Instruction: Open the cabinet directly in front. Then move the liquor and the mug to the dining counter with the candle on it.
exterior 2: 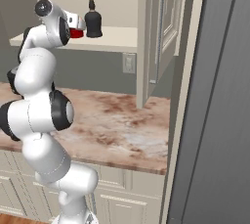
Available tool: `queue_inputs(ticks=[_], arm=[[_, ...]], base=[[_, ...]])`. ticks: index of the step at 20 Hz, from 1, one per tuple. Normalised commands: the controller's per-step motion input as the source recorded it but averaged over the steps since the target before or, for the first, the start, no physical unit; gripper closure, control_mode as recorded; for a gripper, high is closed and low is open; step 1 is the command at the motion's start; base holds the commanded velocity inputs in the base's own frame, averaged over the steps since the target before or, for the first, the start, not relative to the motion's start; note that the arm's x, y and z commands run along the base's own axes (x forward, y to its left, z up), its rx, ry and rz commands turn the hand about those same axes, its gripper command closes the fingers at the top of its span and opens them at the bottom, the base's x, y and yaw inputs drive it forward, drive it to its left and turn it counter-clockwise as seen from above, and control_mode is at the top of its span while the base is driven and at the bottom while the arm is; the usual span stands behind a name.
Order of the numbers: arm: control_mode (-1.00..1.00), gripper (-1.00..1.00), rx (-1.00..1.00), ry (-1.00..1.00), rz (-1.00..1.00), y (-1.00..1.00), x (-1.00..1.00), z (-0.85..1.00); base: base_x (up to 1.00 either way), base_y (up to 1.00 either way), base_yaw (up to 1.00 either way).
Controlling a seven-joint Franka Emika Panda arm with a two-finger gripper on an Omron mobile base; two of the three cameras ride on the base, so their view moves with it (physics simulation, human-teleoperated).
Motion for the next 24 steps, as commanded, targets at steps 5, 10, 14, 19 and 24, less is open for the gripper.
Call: queue_inputs(ticks=[5, 10, 14, 19, 24], arm=[[-1.00, -1.00, 0.00, -0.01, 0.00, -0.09, 0.00, 0.00], [-1.00, -1.00, 0.00, 0.00, 0.00, -0.01, 0.00, 0.00], [-1.00, -1.00, 0.00, 0.00, 0.00, 0.00, 0.00, 0.00], [-1.00, -1.00, 0.00, 0.00, 0.00, 0.00, 0.01, 0.00], [-1.00, -1.00, 0.00, 0.00, 0.00, 0.00, 0.08, 0.00]], base=[[0.00, 0.00, 0.00], [0.00, 0.00, 0.00], [0.00, 0.00, 0.00], [0.00, 0.00, 0.00], [0.00, 0.00, 0.00]])
